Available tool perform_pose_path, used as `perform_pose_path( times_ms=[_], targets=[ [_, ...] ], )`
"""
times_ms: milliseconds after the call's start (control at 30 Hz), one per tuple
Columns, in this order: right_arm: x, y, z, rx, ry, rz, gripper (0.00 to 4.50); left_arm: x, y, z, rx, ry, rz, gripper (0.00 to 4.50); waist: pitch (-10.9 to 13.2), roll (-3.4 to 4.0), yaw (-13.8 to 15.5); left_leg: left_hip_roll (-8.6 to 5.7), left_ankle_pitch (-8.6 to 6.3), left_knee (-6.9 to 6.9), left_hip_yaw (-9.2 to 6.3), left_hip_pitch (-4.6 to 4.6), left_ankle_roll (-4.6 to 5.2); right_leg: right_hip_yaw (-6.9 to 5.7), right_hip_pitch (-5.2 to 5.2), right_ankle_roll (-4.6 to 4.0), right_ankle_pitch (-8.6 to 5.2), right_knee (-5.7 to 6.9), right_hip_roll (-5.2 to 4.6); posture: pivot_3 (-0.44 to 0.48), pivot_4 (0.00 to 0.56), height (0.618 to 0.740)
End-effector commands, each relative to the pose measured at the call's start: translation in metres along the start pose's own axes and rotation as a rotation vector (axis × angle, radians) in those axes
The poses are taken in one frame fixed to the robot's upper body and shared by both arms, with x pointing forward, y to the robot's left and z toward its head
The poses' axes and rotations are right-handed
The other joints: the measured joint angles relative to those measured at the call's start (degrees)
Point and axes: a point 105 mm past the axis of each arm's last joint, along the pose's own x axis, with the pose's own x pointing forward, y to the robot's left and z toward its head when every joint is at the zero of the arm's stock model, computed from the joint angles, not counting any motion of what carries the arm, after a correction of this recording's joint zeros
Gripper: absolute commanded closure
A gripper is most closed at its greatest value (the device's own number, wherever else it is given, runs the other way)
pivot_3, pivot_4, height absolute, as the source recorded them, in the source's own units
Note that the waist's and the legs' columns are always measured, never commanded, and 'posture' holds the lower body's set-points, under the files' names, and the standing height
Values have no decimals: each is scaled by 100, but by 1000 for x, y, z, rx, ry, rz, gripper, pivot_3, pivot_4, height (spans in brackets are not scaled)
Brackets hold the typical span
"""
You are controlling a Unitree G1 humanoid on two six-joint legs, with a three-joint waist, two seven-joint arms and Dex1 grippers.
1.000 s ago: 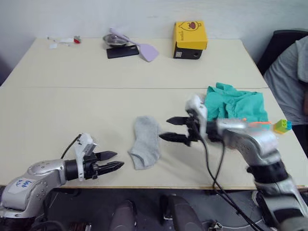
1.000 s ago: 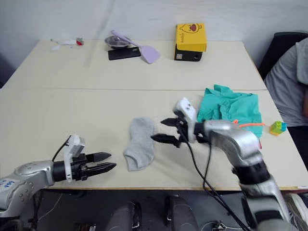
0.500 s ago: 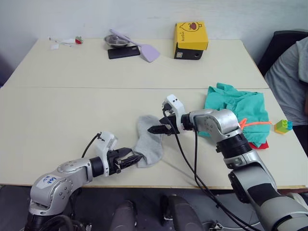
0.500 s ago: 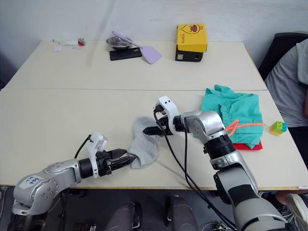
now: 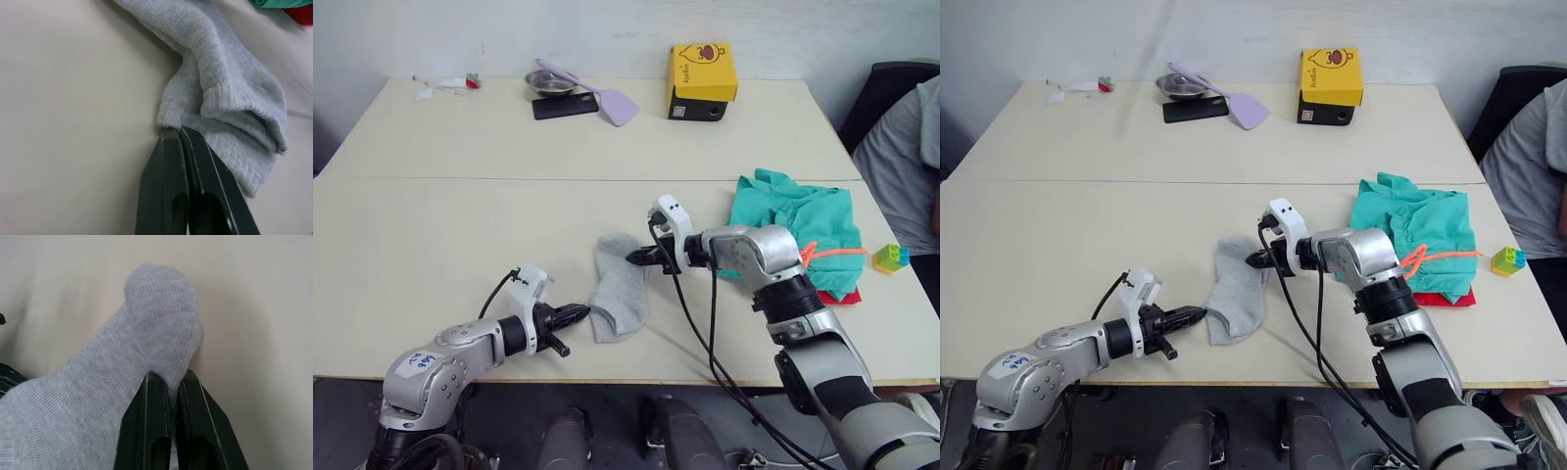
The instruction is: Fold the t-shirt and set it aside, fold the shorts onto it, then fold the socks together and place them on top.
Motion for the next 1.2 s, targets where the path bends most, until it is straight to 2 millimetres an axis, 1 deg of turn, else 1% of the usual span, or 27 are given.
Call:
perform_pose_path(
  times_ms=[33,133,300,467,567,667,800,967,1033,1067,1133,1200],
  targets=[
    [-14,1,12,-1,-98,-39,4469,2,5,-9,-25,32,-3,4500,0,0,1,0,0,0,0,0,0,0,0,0,0,-1,0,0,150,740],
    [-21,-1,10,22,-149,-95,4469,-2,15,2,17,7,8,4500,0,0,-3,0,1,1,0,-1,1,0,0,2,1,0,0,0,150,740],
    [-26,4,-2,90,-213,-168,4469,-4,29,19,89,9,-4,4500,1,0,-15,4,9,-7,-2,0,-8,0,-5,2,2,0,6,0,150,740],
    [-30,6,-14,186,-254,-258,4469,2,36,36,178,38,-63,4500,3,4,-54,8,13,-23,1,-4,-20,2,-17,2,1,0,12,0,150,740],
    [-35,5,-22,258,-267,-310,4469,6,42,47,224,56,-76,4500,3,4,-52,8,12,-25,1,-12,-20,1,-23,2,1,-5,11,0,150,740],
    [-42,9,-32,298,-262,-340,4469,8,48,55,265,83,-87,4500,3,4,-51,8,11,-27,1,-15,-21,0,-24,1,1,-11,12,0,150,740],
    [-47,21,-41,353,-269,-328,4469,10,49,60,296,95,-116,4500,3,4,-81,8,7,-33,4,-15,-20,1,-24,1,0,-14,11,0,150,740],
    [-49,28,-44,405,-326,-340,4469,12,38,60,289,77,-197,4500,3,4,-123,10,6,-36,5,-16,-22,1,-29,-1,-4,-14,12,0,150,740],
    [-49,26,-45,441,-349,-342,3914,11,36,59,274,75,-208,4500,3,4,-145,9,6,-35,4,-17,-22,1,-29,0,-4,-14,11,0,150,740],
    [-50,25,-45,451,-353,-345,3662,11,36,59,264,71,-201,4308,3,4,-152,9,7,-35,4,-17,-21,1,-28,0,-4,-13,12,0,150,740],
    [-57,17,-43,454,-361,-381,2948,6,36,59,257,62,-191,3840,3,5,-166,9,7,-34,4,-17,-21,1,-29,0,-4,-12,12,0,150,740],
    [-64,11,-42,441,-359,-401,2244,2,35,59,260,60,-189,3237,4,5,-161,9,7,-35,4,-16,-22,1,-29,0,-4,-11,12,0,150,740]
  ],
)
